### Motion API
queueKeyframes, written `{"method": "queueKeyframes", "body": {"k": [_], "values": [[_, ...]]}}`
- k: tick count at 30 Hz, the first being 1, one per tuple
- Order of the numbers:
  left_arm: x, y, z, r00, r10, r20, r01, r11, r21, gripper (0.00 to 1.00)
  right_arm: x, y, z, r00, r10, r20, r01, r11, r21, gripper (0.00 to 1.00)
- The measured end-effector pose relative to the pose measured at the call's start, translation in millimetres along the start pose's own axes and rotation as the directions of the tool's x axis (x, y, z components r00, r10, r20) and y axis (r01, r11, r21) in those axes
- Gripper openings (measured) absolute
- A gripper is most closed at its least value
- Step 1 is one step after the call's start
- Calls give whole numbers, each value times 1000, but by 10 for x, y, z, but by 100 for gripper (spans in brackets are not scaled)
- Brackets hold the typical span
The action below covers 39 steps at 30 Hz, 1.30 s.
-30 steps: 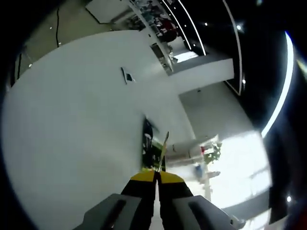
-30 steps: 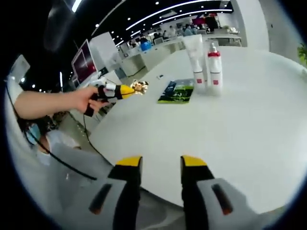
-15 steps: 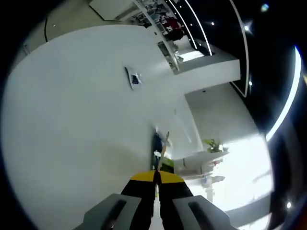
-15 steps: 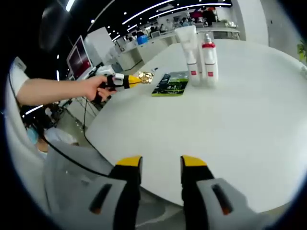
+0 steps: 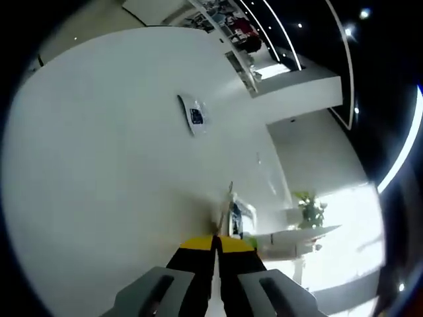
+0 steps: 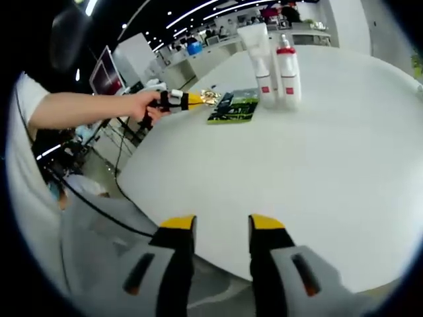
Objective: Arrange the skincare products in the storage area until every visible bottle or jar stands upright without overlapping.
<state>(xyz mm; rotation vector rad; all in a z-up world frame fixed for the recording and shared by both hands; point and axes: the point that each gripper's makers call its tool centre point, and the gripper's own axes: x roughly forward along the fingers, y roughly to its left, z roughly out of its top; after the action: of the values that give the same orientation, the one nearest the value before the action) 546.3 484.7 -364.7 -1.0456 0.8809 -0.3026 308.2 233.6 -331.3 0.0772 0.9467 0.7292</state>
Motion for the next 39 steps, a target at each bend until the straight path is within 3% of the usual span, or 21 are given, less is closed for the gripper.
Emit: {"method": "queueKeyframes", "body": {"k": [8,10,11,18,20,28,39], "values": [[52,78,-4,999,34,-28,-34,999,-8,3,21,33,-22,1000,25,-13,-25,1000,-5,33],[56,154,-32,995,85,-59,-83,996,41,4,24,48,-6,1000,31,-3,-31,999,21,33],[69,112,-26,997,65,-52,-62,997,42,4,25,50,1,1000,31,2,-31,999,26,33],[67,118,-15,987,123,-102,-113,988,105,6,39,109,-19,999,39,5,-39,998,45,33],[46,101,-70,985,138,-102,-125,985,119,7,43,124,-13,999,43,7,-43,998,40,33],[14,143,-36,982,161,-102,-148,981,128,10,41,130,9,999,50,21,-51,997,51,34],[-182,158,132,978,199,-57,-189,971,145,26,43,149,21,998,60,34,-61,997,45,34]]}}
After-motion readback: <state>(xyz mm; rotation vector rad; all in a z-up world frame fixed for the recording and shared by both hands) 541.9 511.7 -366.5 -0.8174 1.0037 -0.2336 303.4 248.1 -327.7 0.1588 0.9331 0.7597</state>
